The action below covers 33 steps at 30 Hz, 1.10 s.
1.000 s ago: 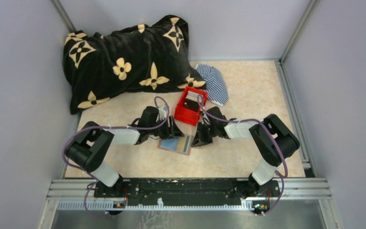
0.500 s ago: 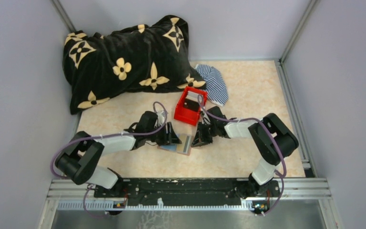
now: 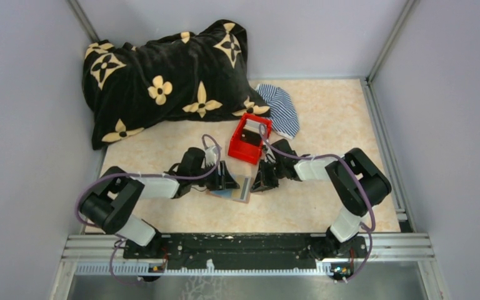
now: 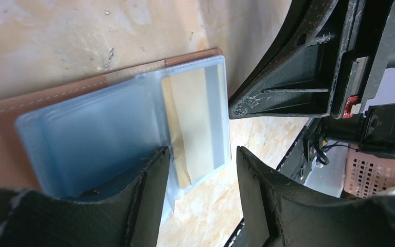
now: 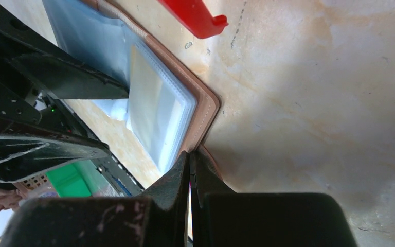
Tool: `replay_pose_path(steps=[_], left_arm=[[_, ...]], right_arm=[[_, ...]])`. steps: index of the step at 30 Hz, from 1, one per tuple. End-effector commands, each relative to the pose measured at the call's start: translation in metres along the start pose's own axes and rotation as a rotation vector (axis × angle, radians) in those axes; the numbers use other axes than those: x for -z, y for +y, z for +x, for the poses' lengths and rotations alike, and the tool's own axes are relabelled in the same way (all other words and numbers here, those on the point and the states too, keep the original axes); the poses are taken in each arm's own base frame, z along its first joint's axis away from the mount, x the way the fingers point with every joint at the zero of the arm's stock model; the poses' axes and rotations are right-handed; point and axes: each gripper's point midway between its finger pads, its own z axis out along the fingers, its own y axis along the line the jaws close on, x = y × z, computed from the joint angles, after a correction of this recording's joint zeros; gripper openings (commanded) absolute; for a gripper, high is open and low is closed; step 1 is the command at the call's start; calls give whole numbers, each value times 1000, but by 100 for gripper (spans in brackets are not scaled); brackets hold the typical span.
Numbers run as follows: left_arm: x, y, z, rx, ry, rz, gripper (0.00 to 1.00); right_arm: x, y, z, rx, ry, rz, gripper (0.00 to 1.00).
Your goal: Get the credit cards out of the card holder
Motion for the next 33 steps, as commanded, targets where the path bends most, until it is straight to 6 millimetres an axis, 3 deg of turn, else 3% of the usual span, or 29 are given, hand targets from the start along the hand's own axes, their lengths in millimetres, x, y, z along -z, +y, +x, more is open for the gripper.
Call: replay_pose_path(steps=[1, 6, 14, 22, 33], left_arm=[[-7, 23, 36, 30, 75, -13, 58], [-8, 21, 50, 61, 99, 47, 57], [-10, 14, 55, 85, 98, 118, 55], [-5, -20, 50, 122, 89, 316, 54], [8, -47, 37, 138, 40, 432, 52]], right_arm=[[-10, -35, -18, 42, -89, 142, 0], [-11, -35, -17, 43, -86, 140, 0], [-13, -36, -16, 41, -77, 133, 0], [-17, -40, -12, 33, -62, 136, 0], [-18, -43, -9, 30, -55, 139, 0]])
